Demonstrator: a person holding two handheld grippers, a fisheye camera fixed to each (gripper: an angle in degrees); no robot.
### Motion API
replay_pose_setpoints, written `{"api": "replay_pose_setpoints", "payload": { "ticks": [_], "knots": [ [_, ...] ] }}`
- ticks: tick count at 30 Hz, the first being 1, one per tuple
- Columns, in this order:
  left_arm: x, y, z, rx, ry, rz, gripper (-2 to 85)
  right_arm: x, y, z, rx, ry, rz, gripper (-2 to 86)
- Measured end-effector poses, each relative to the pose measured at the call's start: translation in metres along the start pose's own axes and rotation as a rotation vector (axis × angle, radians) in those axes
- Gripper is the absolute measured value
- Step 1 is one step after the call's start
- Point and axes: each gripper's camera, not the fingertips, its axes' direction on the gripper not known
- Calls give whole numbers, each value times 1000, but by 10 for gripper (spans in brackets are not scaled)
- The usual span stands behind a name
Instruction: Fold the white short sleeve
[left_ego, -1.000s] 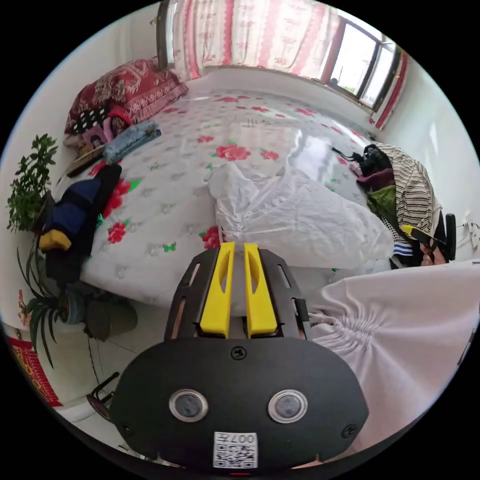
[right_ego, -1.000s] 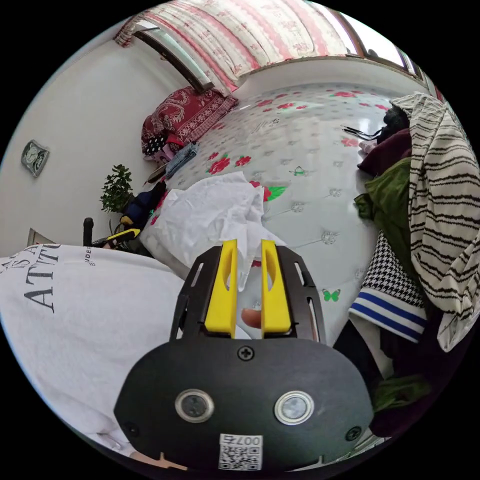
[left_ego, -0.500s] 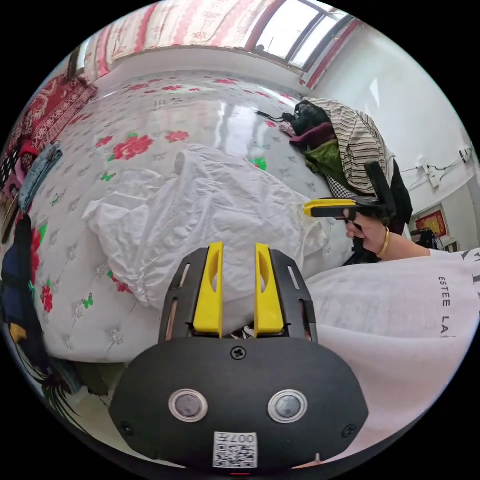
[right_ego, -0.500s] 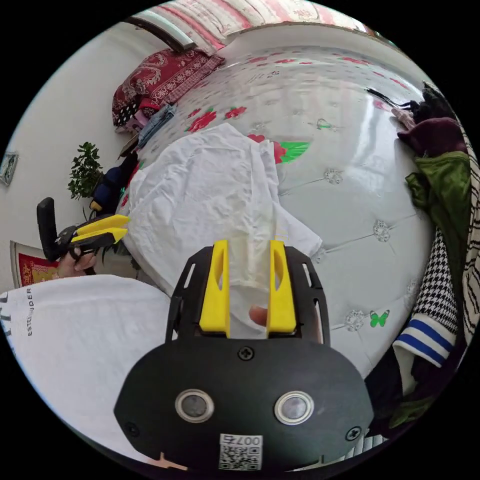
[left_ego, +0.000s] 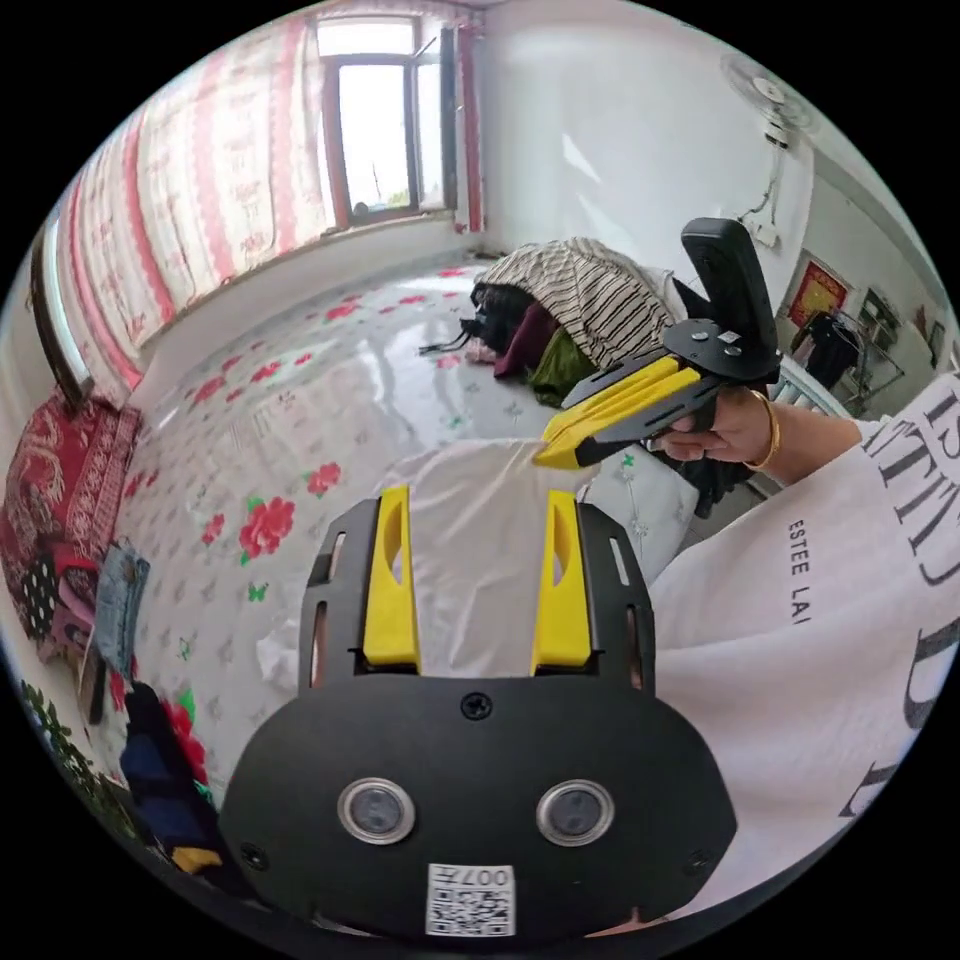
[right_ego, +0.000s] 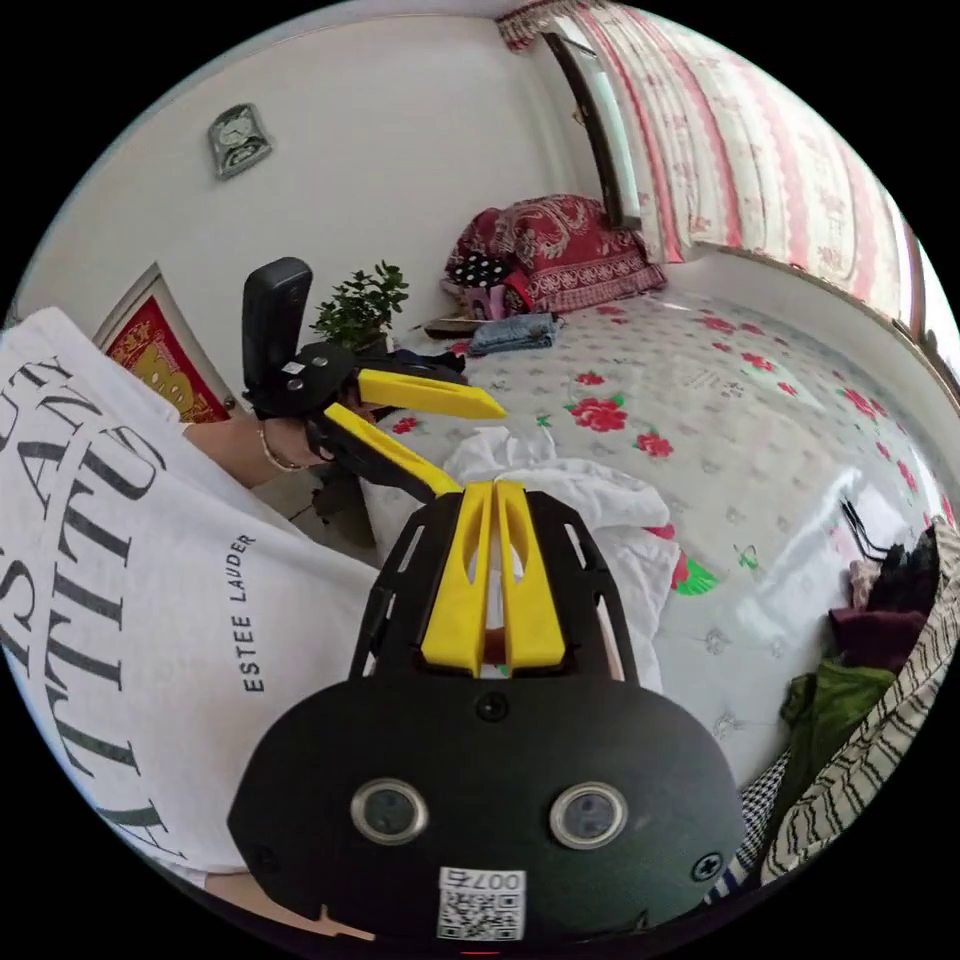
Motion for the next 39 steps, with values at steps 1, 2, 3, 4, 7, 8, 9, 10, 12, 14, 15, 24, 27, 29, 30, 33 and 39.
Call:
{"api": "replay_pose_setpoints", "payload": {
  "ticks": [1,2,3,4,7,8,9,10,12,14,15,24,27,29,30,33,39],
  "knots": [
    [7,-2,-14,23,-57,55,169,-17,-9,-8,27,15,-47,-3],
    [9,-2,-20,34,-73,71,170,-33,-15,-15,43,-19,-116,-2],
    [13,0,-31,43,-54,100,173,-45,-20,-17,49,-76,-146,-2],
    [15,5,-39,50,-20,100,166,-49,-22,-17,53,-105,-157,-2],
    [19,25,-44,11,12,48,122,-73,-30,-14,68,-277,-210,1],
    [20,30,-45,0,-3,31,103,-85,-33,-12,67,-301,-238,2],
    [22,40,-51,-2,-47,-26,62,-95,-35,-7,43,-300,-259,6],
    [21,50,-61,21,-76,-95,18,-100,-36,-4,29,-289,-265,8],
    [11,65,-78,36,-111,-206,4,-106,-36,0,9,-235,-259,22],
    [-2,83,-103,64,-164,-315,-3,-97,-25,-6,54,-144,-206,55],
    [-11,95,-123,101,-197,-389,-5,-84,-15,-10,76,-88,-147,70],
    [-34,172,-231,262,-400,-769,-8,25,93,16,-133,152,329,104],
    [-32,185,-244,277,-414,-845,-8,30,106,35,-191,107,345,112],
    [-30,187,-248,265,-408,-857,-8,26,104,46,-207,93,326,115],
    [-28,185,-249,254,-404,-846,-8,24,102,49,-207,87,316,116],
    [-20,174,-252,210,-394,-784,-8,14,71,56,-168,55,232,122],
    [-1,156,-255,180,-298,-657,-8,-10,-20,49,-64,5,33,137]
  ]
}}
